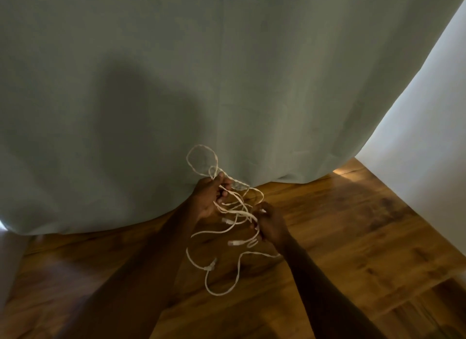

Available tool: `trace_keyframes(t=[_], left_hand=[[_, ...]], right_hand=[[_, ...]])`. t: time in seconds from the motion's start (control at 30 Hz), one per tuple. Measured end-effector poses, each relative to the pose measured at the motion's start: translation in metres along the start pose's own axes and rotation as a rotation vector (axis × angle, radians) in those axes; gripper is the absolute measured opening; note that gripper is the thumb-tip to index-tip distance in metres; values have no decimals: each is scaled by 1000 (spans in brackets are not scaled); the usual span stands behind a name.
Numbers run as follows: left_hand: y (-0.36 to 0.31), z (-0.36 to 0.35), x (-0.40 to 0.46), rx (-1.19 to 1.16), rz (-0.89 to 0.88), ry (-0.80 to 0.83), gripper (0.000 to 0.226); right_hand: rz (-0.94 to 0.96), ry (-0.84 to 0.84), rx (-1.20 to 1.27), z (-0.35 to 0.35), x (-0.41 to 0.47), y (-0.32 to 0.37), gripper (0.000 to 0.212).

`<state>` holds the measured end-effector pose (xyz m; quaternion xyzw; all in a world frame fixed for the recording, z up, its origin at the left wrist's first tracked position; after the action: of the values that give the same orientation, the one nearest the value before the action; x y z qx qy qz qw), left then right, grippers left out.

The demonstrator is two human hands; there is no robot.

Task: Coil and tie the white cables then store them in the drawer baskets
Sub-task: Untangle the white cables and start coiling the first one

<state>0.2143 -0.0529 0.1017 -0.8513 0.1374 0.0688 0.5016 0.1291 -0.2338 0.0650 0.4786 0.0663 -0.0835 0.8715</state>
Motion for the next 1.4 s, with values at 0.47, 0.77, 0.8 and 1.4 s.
trace_keyframes(t=[0.47, 0.77, 0.8, 1.4], left_hand=[[14, 8, -13, 178, 46, -38, 36], [-9, 31, -19, 219, 185, -153, 52], [-13, 32, -22, 210, 211, -128, 52], [-92, 102, -92, 336, -124, -116, 24]], right_hand=[[153, 85, -1123, 9, 46, 3, 33], [324, 142, -320, 17, -4, 23, 12], [335, 152, -295, 8, -8, 23, 7], [168, 421, 149, -111, -44, 72, 13]])
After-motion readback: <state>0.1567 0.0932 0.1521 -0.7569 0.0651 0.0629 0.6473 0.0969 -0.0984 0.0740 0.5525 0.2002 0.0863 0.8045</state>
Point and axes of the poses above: each hand's wrist, its own x-axis towards the middle knuckle, its own z-axis out of the back of the hand, y = z × x, the point moved 4 cm from there along x, towards the middle knuckle, and after that the axes turned 11 degrees about -x, right-handed, at the moved point
